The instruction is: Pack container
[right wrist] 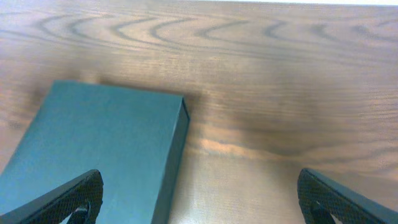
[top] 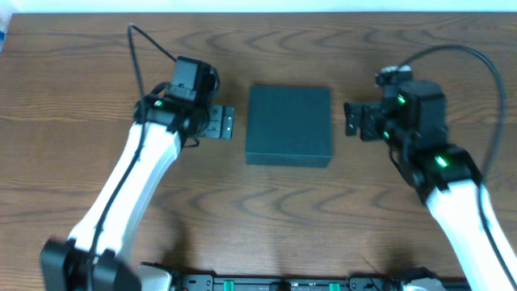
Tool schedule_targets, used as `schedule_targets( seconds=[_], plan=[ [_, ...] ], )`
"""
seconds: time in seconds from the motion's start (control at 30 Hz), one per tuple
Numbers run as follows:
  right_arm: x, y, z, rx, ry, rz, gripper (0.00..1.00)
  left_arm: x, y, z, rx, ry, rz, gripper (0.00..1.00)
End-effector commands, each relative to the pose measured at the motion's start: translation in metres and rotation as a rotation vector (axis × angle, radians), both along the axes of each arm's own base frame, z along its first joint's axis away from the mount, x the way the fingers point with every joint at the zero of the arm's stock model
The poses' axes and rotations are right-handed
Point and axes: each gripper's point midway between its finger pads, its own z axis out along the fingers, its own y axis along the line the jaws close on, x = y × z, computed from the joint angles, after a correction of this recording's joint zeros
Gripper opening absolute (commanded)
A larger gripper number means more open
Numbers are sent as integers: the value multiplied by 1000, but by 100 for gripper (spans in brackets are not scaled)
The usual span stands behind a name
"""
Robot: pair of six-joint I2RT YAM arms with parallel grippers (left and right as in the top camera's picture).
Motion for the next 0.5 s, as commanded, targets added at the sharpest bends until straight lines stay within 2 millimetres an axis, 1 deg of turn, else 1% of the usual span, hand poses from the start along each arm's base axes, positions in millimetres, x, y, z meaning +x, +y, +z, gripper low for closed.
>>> schedule_targets(
  seconds=[0.0,0.17,0.2,0.23,0.27,0.33,0.4,0.47],
  plan=[
    [-28,-4,32,-40,-67,45,99,-14,4,22,3,-39,-36,95],
    [-86,-17,67,-56,-156,61,99,-41,5,67,-48,-148,-51,95],
    [-104,-21,78,-54,-199,58,99,-50,8,80,-57,-185,-51,96],
    [-114,-25,83,-54,-218,51,99,-56,10,87,-62,-204,-52,95],
    [-126,-30,86,-60,-235,37,99,-66,13,94,-65,-224,-51,95],
    [-146,-39,87,-71,-249,13,99,-84,19,102,-64,-244,-46,96],
    [-166,-44,85,-70,-255,11,99,-101,24,106,-74,-256,-36,95],
    [-183,-46,80,-64,-244,14,99,-120,29,109,-98,-282,-11,95]
  ],
)
